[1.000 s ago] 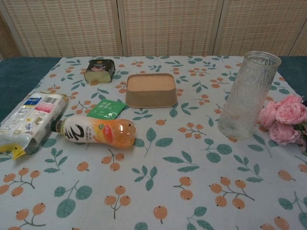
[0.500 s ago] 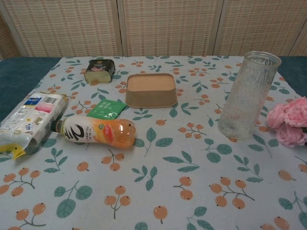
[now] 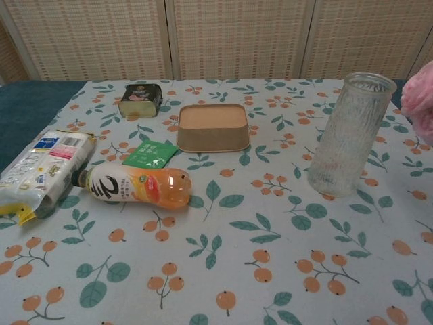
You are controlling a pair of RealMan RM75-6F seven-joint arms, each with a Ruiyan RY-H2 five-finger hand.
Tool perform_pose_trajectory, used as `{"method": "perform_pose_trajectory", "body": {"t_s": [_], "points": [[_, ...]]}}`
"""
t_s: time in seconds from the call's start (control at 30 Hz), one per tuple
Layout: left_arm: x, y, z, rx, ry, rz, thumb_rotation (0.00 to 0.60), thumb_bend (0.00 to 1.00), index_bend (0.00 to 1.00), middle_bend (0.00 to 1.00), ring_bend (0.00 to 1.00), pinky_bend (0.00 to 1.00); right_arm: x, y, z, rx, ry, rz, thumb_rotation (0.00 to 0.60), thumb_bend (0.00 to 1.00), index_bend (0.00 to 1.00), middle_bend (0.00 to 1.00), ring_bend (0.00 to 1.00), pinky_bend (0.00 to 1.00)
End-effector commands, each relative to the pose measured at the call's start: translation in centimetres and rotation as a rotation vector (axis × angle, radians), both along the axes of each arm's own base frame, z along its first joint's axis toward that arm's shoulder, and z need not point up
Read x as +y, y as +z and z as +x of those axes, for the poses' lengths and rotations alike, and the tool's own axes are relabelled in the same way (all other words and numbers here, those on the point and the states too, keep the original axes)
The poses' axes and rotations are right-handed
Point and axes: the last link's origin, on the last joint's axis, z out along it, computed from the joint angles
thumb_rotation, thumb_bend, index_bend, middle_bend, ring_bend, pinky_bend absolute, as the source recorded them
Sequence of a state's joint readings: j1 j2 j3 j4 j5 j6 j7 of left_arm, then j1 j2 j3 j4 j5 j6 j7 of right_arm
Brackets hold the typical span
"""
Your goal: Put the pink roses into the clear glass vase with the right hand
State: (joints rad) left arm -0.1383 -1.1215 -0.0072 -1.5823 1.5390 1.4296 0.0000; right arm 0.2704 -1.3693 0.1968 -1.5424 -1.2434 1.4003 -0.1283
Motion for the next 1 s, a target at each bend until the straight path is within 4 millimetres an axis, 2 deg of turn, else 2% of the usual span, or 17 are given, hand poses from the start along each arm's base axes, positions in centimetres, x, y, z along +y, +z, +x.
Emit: {"method": "perform_pose_trajectory", "body": {"t_s": [0.03, 0.13, 0.23, 0.33, 0.47, 0.67, 0.87, 1.0], "points": [[-0.1, 0.0, 0.1, 0.000, -0.003, 0.002, 0.600, 0.42, 0.08, 0.08, 0.20, 0.37, 4.0, 4.3, 4.1, -0.091, 0.212, -0.182, 0.600, 0.66, 0.91, 1.00, 1.00, 1.00], [-0.1, 0.0, 0.1, 0.002, -0.004, 0.002, 0.600, 0.42, 0.08, 0.08, 0.20, 0.37, 4.1, 5.4, 6.2, -0.143, 0.276, -0.194, 0.600, 0.68, 0.91, 1.00, 1.00, 1.00], [0.0, -0.1, 0.0, 0.003, 0.000, -0.001, 0.600, 0.42, 0.08, 0.08, 0.20, 0.37, 3.4, 5.7, 8.1, -0.208, 0.338, -0.179, 0.600, 0.69, 0.91, 1.00, 1.00, 1.00], [0.0, -0.1, 0.0, 0.005, 0.003, -0.005, 0.600, 0.42, 0.08, 0.08, 0.20, 0.37, 2.1, 5.0, 10.2, -0.313, 0.412, -0.109, 0.600, 0.71, 0.91, 1.00, 1.00, 1.00], [0.0, -0.2, 0.0, 0.010, 0.001, -0.006, 0.600, 0.42, 0.08, 0.08, 0.21, 0.37, 0.4, 3.6, 12.8, -0.509, 0.450, 0.105, 0.600, 0.74, 0.91, 1.00, 1.00, 0.99], [0.1, -0.4, -0.1, 0.016, 0.008, -0.016, 0.600, 0.42, 0.08, 0.08, 0.21, 0.37, -1.0, 3.5, 16.0, -0.557, 0.526, 0.180, 0.600, 0.75, 0.91, 1.00, 1.00, 0.99], [0.1, -0.5, 0.0, 0.019, 0.007, -0.017, 0.600, 0.42, 0.08, 0.08, 0.21, 0.37, -1.0, 3.8, 18.1, -0.581, 0.530, 0.240, 0.600, 0.75, 0.91, 1.00, 1.00, 0.99], [0.1, -0.5, 0.0, 0.021, 0.006, -0.016, 0.600, 0.42, 0.08, 0.08, 0.21, 0.37, -1.8, 3.8, 17.9, -0.578, 0.507, 0.221, 0.600, 0.75, 0.91, 1.00, 1.00, 0.99]]}}
